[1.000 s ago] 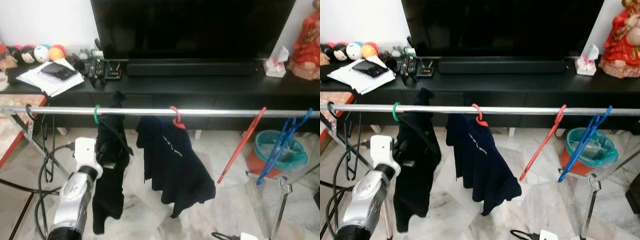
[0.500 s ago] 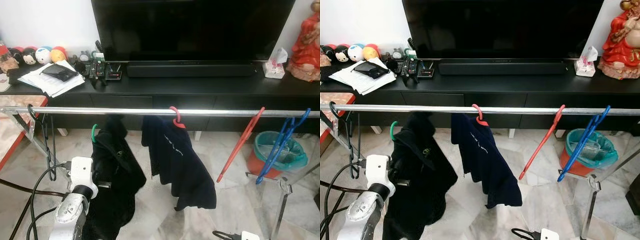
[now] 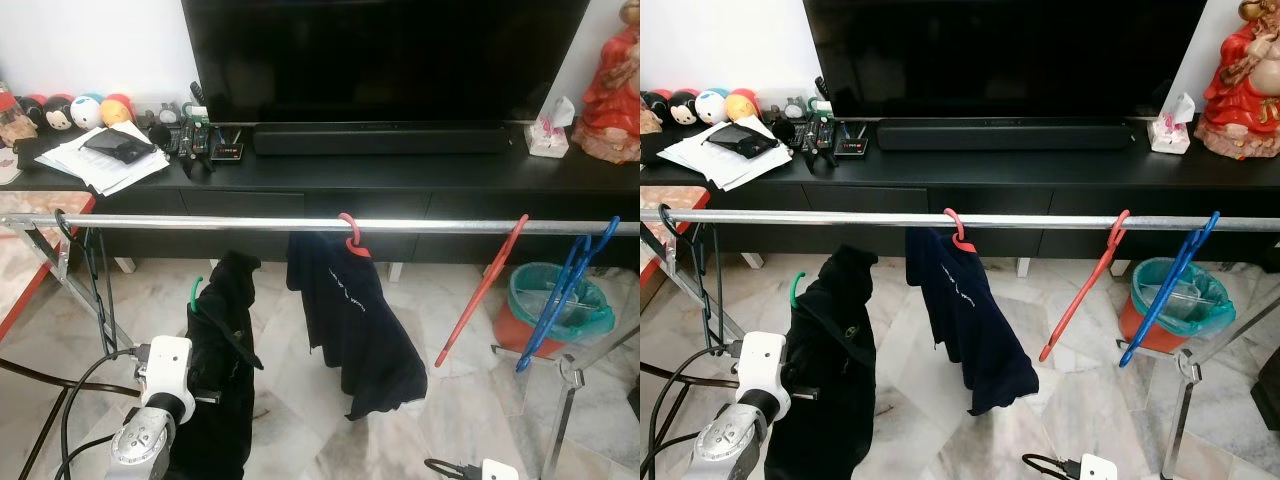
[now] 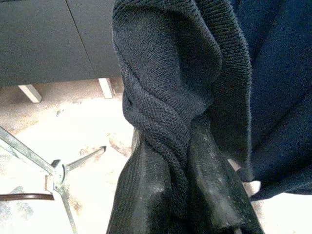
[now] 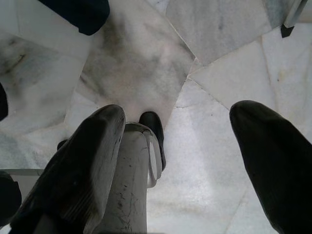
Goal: Hang hanger
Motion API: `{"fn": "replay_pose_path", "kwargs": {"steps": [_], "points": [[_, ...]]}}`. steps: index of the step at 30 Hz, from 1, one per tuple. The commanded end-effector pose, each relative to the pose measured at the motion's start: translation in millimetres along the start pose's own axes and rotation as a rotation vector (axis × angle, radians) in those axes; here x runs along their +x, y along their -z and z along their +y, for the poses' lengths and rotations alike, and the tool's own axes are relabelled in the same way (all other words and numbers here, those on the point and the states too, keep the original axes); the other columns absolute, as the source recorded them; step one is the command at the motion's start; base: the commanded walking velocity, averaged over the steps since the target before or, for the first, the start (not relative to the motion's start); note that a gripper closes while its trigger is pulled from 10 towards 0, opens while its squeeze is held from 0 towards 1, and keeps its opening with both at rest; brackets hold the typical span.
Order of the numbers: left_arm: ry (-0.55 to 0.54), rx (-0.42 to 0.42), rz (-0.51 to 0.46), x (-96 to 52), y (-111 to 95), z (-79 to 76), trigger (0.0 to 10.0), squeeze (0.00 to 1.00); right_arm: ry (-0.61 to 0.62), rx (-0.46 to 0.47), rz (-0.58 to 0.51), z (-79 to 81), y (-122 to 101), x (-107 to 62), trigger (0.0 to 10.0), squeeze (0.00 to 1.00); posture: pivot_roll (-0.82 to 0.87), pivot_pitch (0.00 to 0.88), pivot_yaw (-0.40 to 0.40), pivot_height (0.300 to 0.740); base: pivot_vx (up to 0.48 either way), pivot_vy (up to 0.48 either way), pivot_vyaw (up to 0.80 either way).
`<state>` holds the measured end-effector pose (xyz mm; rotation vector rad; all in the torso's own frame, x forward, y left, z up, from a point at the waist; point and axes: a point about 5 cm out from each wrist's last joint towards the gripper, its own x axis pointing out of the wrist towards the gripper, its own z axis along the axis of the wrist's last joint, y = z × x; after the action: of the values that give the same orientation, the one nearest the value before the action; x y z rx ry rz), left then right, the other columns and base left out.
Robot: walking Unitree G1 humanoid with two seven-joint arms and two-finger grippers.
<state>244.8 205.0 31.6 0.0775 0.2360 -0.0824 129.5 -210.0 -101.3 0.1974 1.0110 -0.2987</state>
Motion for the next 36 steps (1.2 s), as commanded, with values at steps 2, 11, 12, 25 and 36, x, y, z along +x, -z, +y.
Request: {"fn": "replay_pose_path", "kwargs": {"steps": [2, 11, 12, 25, 36], "points": [[0.004, 0.007, -0.048, 4.3, -9.5, -3.1, 10.0, 0.00, 0.003, 0.000, 0.012, -0.2, 3.1, -0.5, 10.0, 0.00, 0.04, 0.000, 0.034, 0.740, 0.000, 0.000, 0.00], [0.010, -0.011, -0.074, 7.7, -13.9, -6.9, 10.0, 0.00, 0.000, 0.005, 0.009, -0.9, 3.8, -0.8, 10.0, 0.00, 0.03, 0.000, 0.042, 0.740, 0.000, 0.000, 0.00], [0.010, -0.011, -0.074, 7.7, -13.9, -6.9, 10.0, 0.00, 0.000, 0.005, 0.009, -0.9, 3.8, -0.8, 10.0, 0.00, 0.03, 0.000, 0.042, 0.740, 0.000, 0.000, 0.00], [0.003, -0.022, -0.084, 10.0, -15.8, -6.6, 10.0, 0.00, 0.003, 0.005, 0.007, -1.3, 1.2, -0.2, 10.0, 0.00, 0.04, 0.000, 0.035, 0.740, 0.000, 0.000, 0.00], [0.002, -0.031, -0.096, 10.6, -18.4, -7.9, 10.0, 0.00, 0.002, 0.000, 0.005, -1.0, 0.2, 0.0, 10.0, 0.00, 0.04, 0.000, 0.031, 0.740, 0.000, 0.000, 0.00]]}}
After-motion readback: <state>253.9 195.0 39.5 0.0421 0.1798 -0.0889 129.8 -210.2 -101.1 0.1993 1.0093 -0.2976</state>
